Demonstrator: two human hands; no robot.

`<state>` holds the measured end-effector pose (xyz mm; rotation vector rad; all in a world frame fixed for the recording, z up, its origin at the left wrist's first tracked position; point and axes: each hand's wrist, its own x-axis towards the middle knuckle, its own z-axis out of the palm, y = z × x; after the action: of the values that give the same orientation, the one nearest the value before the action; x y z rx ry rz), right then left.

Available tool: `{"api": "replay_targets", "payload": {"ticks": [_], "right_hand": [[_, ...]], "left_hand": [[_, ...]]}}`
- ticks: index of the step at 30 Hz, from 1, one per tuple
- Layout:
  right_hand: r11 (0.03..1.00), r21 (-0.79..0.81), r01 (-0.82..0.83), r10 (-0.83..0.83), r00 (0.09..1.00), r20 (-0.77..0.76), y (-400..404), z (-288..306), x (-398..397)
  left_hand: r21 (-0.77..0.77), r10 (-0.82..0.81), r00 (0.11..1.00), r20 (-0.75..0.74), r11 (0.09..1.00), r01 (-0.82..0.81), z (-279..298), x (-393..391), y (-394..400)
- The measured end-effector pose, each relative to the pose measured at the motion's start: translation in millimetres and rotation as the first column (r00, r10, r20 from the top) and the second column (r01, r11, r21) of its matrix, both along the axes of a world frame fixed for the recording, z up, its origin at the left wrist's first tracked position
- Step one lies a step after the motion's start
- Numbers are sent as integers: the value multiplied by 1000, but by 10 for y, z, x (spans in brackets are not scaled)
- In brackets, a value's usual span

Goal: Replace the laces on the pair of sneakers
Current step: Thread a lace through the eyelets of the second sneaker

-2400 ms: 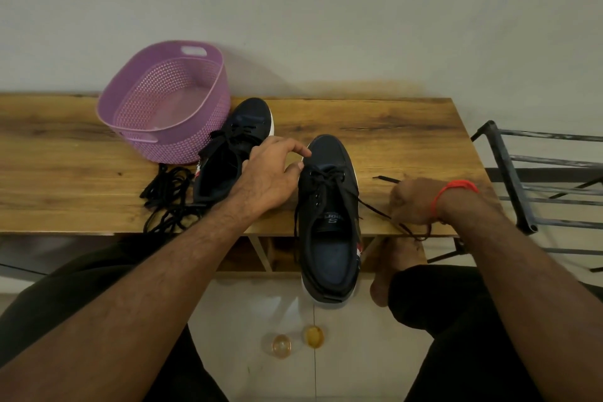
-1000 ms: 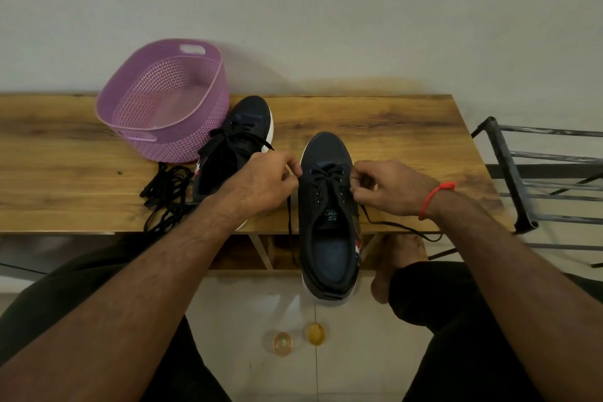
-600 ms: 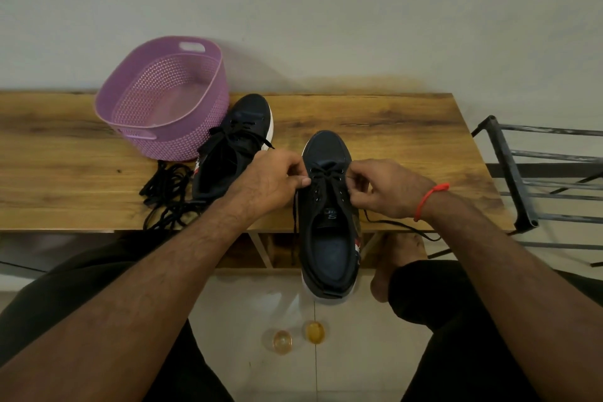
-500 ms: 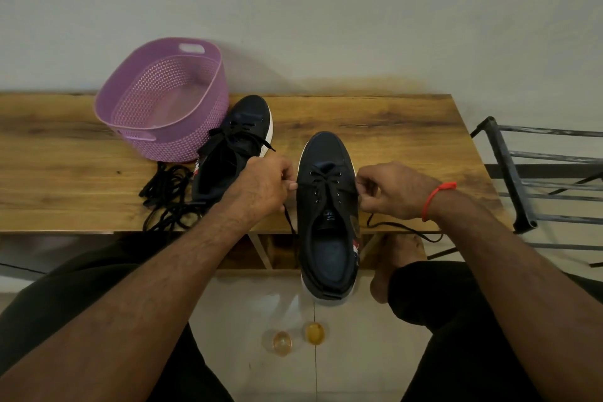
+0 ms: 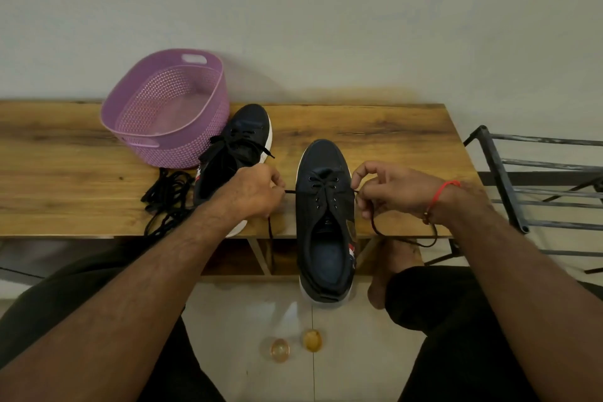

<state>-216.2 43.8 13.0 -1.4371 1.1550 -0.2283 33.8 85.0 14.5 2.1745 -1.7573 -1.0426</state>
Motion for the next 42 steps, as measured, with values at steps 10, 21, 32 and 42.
{"api": "replay_targets", "payload": {"ticks": [10,21,32,42], "right_hand": [[985,82,151,-172,874,454,171,720,227],[931,115,345,-322,635,702,243,2011,358],[896,-142,421,-180,635,751,426,2857,308],[617,-536,577,-224,781,583,488,3118,379]], "left_hand": [[82,78,650,-756,996,-24,594,128,164],[-82,-6,417,-909,983,-166,2030,-56,306],[-232,-68,435,-898,912,-337,3096,-169,458],[-571,-126,765,-632,743,-349,3404,-396,567]]}}
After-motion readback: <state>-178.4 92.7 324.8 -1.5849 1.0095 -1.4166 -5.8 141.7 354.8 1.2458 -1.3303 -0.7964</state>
